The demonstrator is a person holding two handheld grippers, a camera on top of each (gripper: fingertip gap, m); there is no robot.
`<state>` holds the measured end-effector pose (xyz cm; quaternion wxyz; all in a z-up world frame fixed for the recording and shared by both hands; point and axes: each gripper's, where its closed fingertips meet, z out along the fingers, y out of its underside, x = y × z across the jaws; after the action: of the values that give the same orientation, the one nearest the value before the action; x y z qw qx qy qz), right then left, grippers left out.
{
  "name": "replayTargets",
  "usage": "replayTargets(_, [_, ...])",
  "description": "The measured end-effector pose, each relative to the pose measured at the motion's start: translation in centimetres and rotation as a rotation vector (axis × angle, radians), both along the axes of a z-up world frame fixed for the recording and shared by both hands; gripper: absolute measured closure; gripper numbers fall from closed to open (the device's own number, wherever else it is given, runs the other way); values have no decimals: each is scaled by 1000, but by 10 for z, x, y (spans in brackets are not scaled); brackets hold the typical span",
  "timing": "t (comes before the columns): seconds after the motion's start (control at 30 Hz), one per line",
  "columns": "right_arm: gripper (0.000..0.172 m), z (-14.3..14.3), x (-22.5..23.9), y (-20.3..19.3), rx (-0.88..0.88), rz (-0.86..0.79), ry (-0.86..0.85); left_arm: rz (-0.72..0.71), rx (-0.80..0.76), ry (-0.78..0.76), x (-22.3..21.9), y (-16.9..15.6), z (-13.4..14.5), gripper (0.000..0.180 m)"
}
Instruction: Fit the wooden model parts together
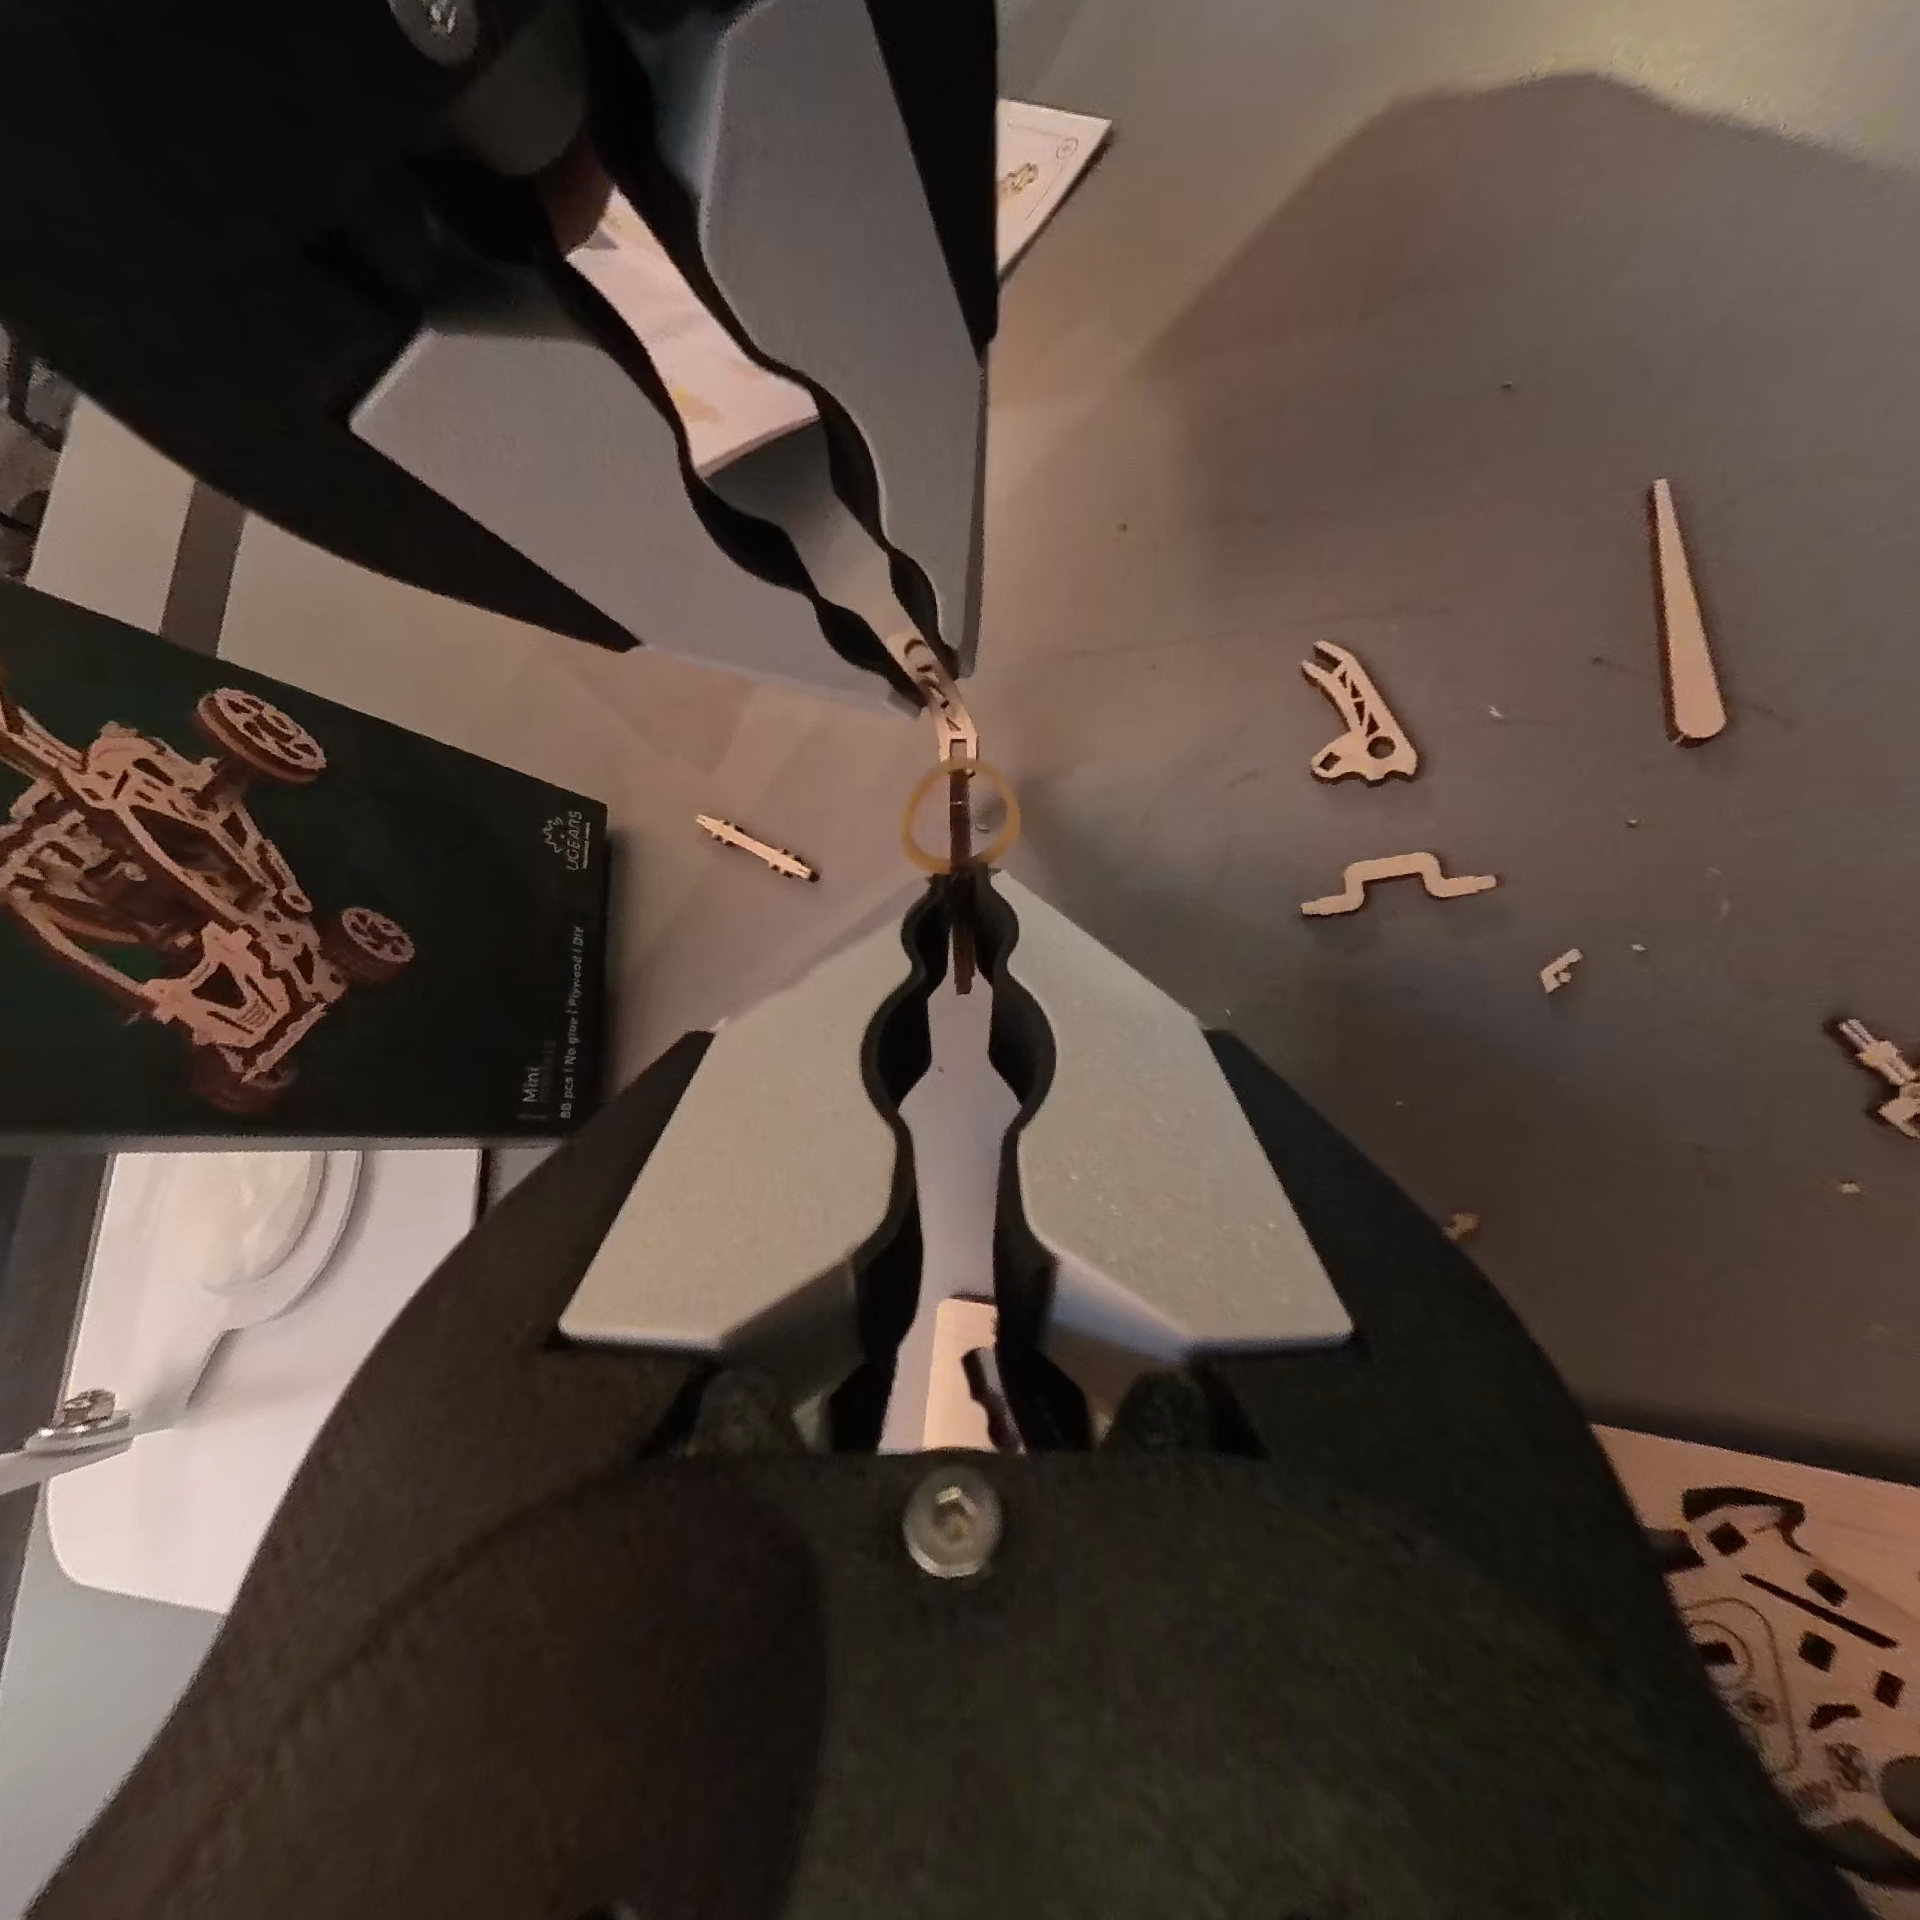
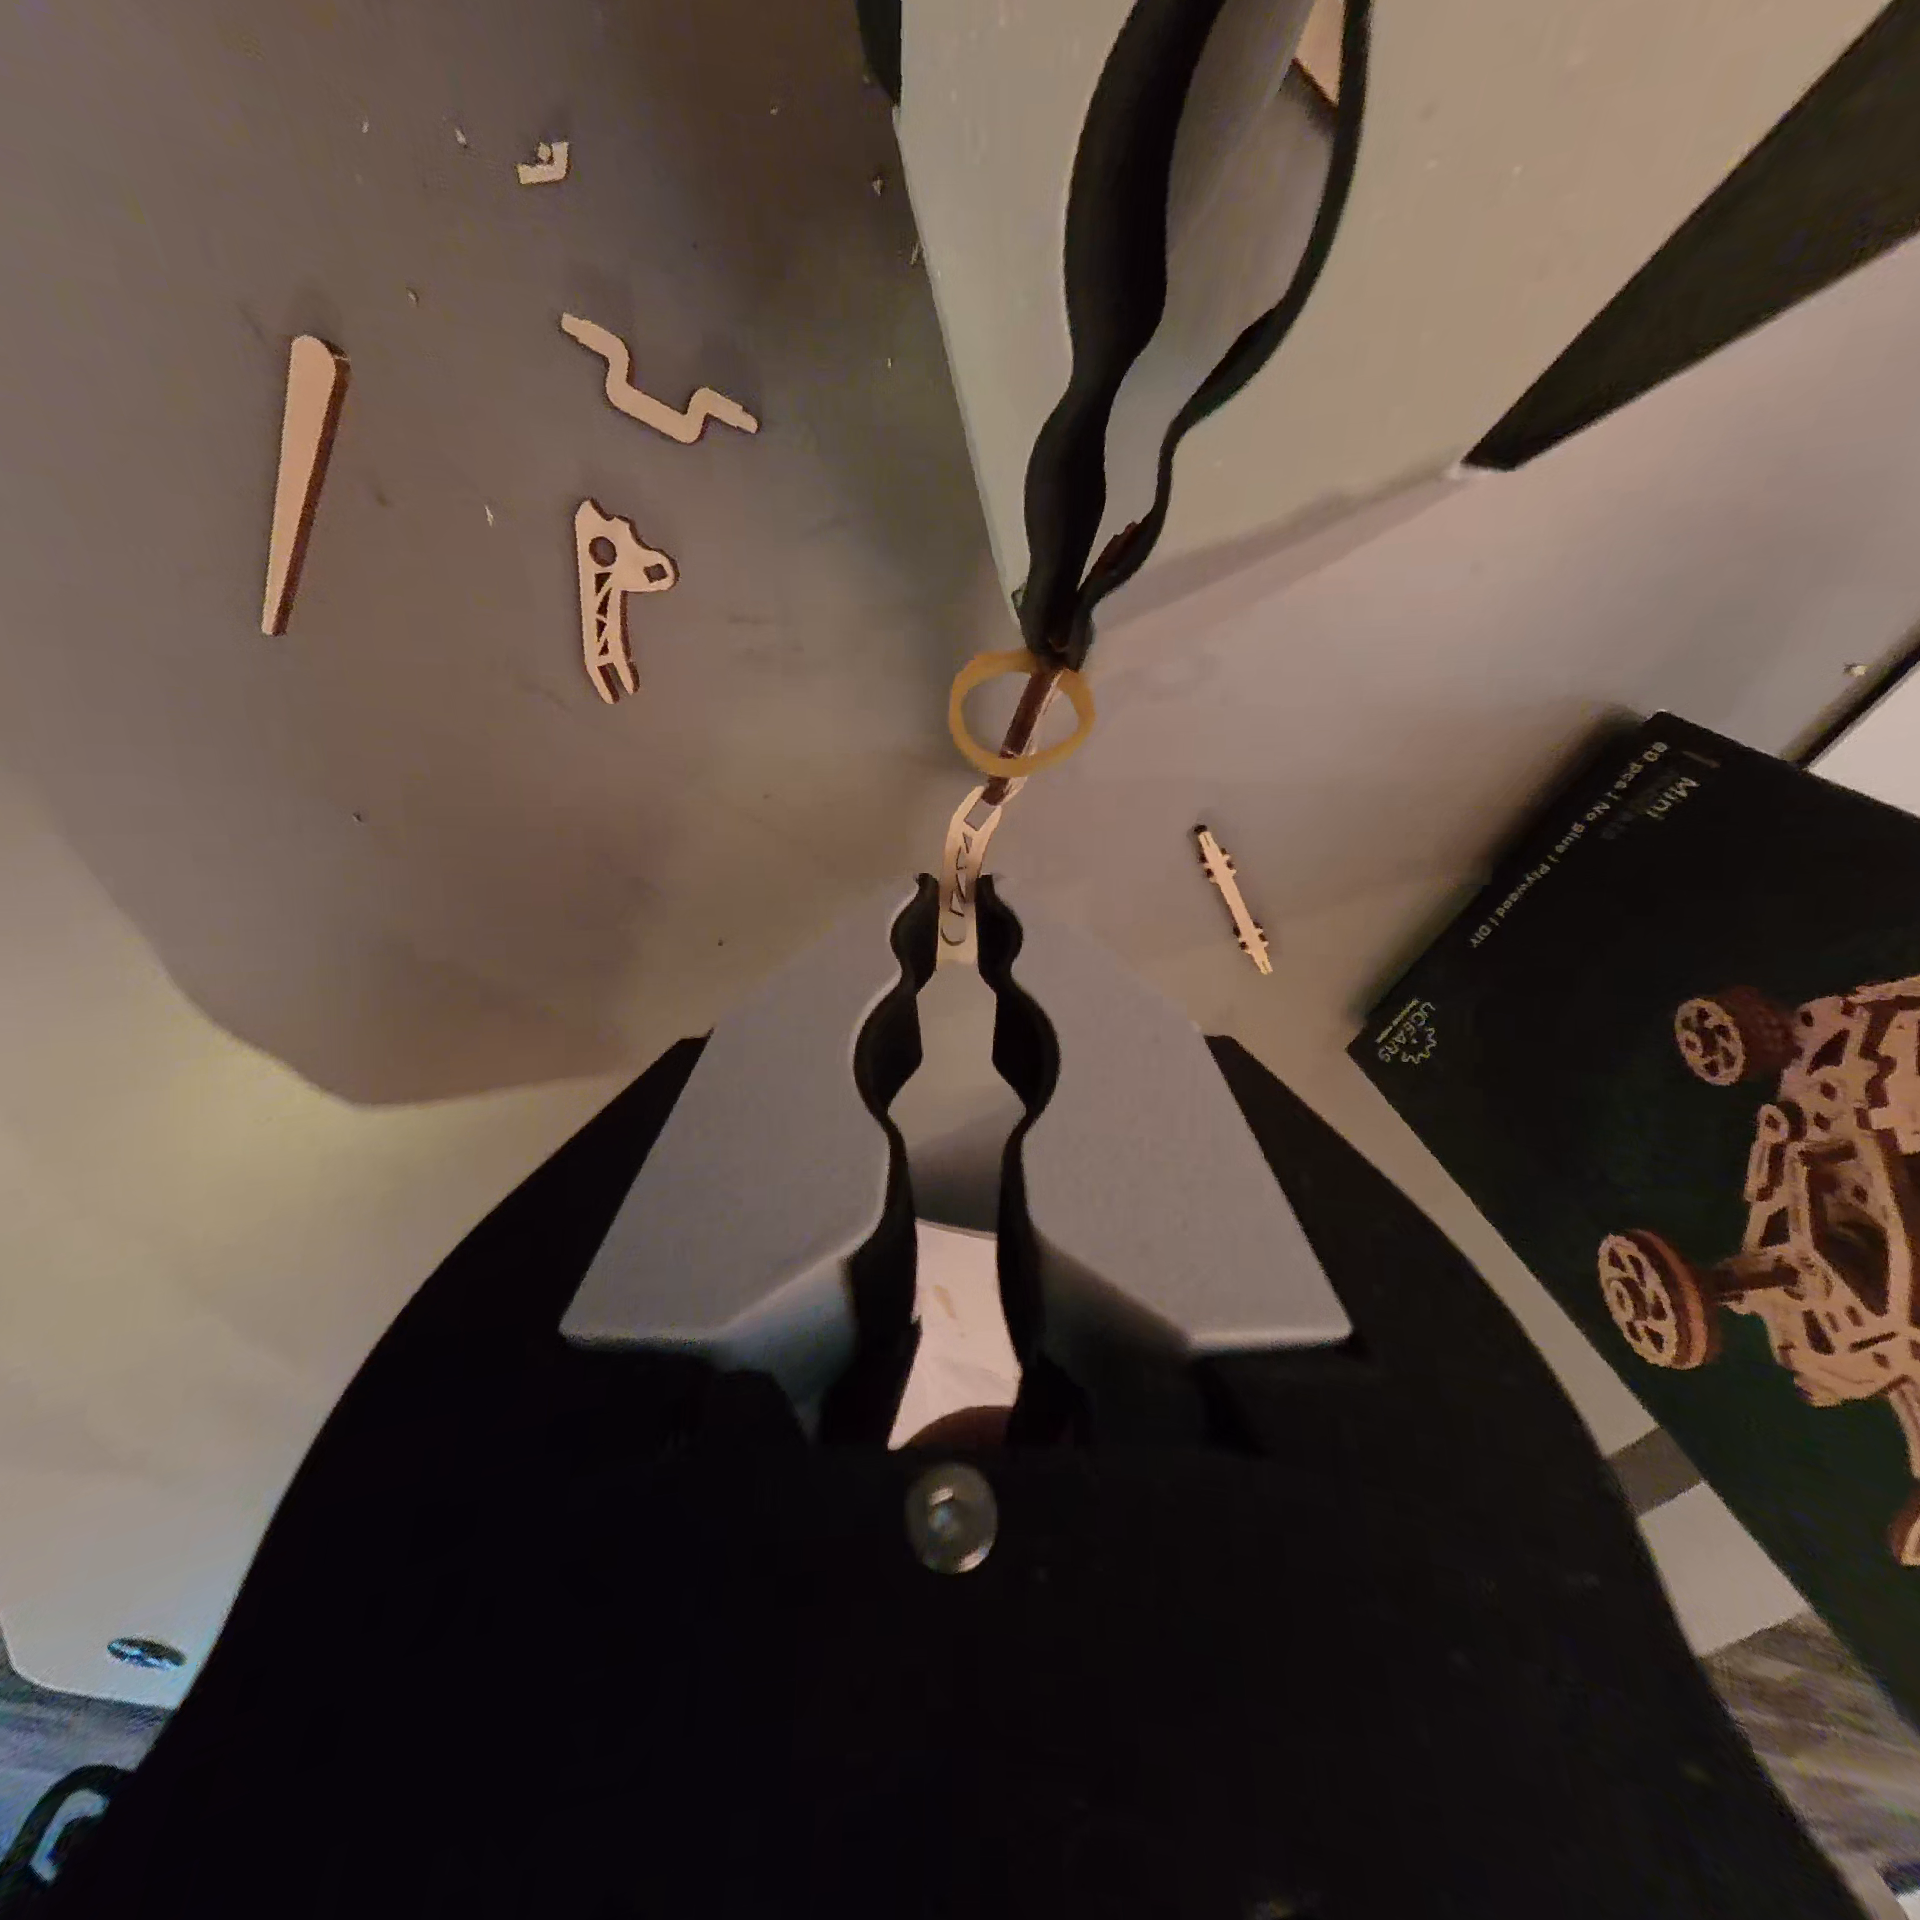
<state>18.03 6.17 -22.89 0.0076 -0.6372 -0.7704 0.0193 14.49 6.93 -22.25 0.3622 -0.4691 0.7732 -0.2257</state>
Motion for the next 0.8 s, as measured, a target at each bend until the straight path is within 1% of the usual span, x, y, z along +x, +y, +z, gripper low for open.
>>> replayTargets(0.2, [167,1,-1,2,-29,-3,12,-1,-8,-6,2,2,0,179])
replayTargets(0.5, [168,1,-3,0,-80,-15,74,-28,-85,-42,5,-1,4,179])
replayTargets(0.63, [168,-1,-4,3,-108,-26,90,-27,-153,-67,7,1,6,179])
replayTargets(0.8, [168,-3,-8,9,-167,-79,172,-16,-244,-96,6,5,8,179])
